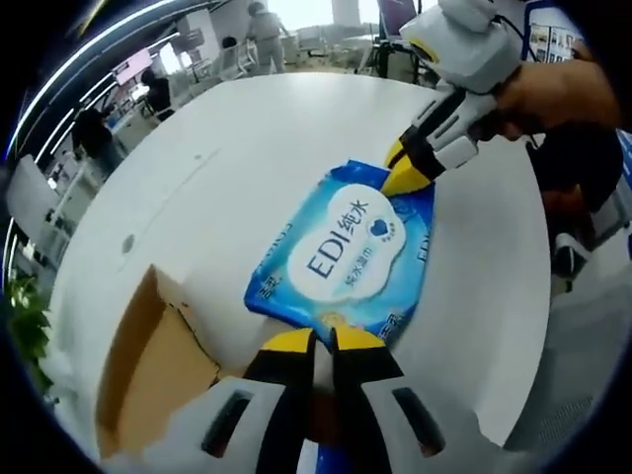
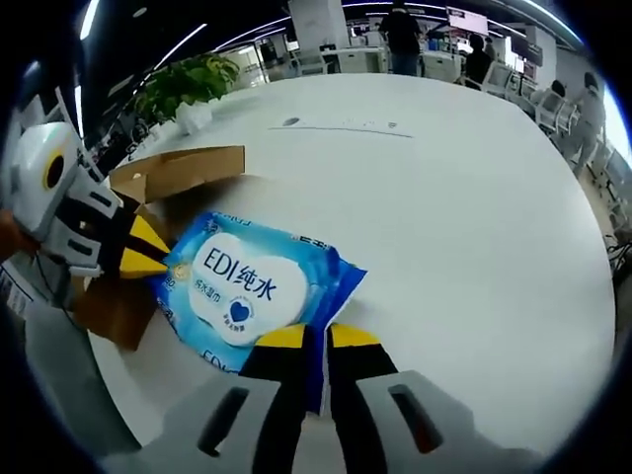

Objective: Operate the shoe box by opening the lid, removing the specified soft item, and placing it in the target area until the item is outside and the box remains undamaged.

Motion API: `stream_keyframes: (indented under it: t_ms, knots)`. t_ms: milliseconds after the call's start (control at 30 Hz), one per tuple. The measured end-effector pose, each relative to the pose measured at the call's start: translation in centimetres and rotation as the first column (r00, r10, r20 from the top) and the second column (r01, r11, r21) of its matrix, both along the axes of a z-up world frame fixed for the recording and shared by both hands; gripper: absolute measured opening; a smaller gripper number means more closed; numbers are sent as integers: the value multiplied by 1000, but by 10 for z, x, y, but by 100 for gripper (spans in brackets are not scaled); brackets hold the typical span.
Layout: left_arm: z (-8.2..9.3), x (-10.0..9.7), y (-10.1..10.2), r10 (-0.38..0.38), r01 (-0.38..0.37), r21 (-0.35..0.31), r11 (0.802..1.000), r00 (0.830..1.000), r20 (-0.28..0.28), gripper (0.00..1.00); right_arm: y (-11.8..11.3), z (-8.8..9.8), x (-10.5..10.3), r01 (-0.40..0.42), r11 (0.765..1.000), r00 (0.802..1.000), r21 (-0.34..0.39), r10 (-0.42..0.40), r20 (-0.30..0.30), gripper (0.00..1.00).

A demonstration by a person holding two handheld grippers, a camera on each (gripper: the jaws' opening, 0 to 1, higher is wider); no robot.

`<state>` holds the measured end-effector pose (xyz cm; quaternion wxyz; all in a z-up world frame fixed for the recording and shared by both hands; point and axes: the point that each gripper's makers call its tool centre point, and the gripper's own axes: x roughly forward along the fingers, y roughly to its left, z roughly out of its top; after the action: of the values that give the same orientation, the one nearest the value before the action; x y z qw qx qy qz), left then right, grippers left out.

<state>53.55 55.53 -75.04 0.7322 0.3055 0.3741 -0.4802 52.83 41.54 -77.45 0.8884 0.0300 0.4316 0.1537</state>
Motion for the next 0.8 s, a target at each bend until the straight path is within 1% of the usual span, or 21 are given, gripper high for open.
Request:
stream_keyframes:
  t_ms: [33, 67, 100, 167, 200, 267, 367, 433, 533, 600, 633, 700, 800]
  knots:
    - [3, 1, -1, 10, -10, -19, 1000, 1000, 2, 6, 0, 1, -1, -1, 1000, 1000, 3, 1, 0, 7]
    - [5, 2, 0, 18, -18, -24, 1000, 1000, -2, 6, 1, 3, -2, -2, 1000, 1000, 7, 2, 2, 8]
    - [10, 3, -3, 32, -33, -61, 998, 999, -5, 7, 1, 5, -2, -2, 1000, 1000, 7, 2, 4, 9]
    - [18, 1, -6, 59, -62, -103, 993, 998, -35, 7, 2, 9, -4, -7, 1000, 1000, 3, 7, 13, 11]
    - [22, 2, -8, 63, -66, -119, 991, 997, -33, 7, 3, 11, -4, -9, 1000, 1000, 1, 9, 15, 12]
    - [29, 2, -8, 65, -68, -135, 988, 997, -28, 7, 4, 15, -6, -14, 1000, 1000, -3, 14, 23, 14]
    - [37, -1, -6, 78, -83, -163, 983, 996, -40, 8, 4, 22, -9, -22, 1000, 999, -13, 22, 32, 17]
    - [41, -2, -5, 83, -89, -176, 980, 996, -44, 8, 4, 26, -10, -26, 999, 999, -18, 27, 39, 18]
    - [46, -3, 2, 95, -104, -191, 976, 994, -55, 10, 7, 36, -15, -31, 999, 998, -18, 32, 48, 19]
    - [50, -3, 7, 113, -124, -206, 971, 991, -66, 10, 12, 43, -19, -40, 999, 998, -21, 41, 49, 21]
    - [52, -3, 10, 119, -131, -213, 968, 990, -69, 10, 11, 43, -19, -45, 999, 998, -23, 46, 45, 22]
    - [55, -4, 17, 131, -144, -223, 964, 989, -71, 11, 14, 47, -23, -61, 997, 997, -37, 62, 34, 24]
    - [57, -6, 30, 146, -159, -230, 960, 987, -71, 11, 19, 56, -26, -81, 996, 995, -47, 83, 49, 25]
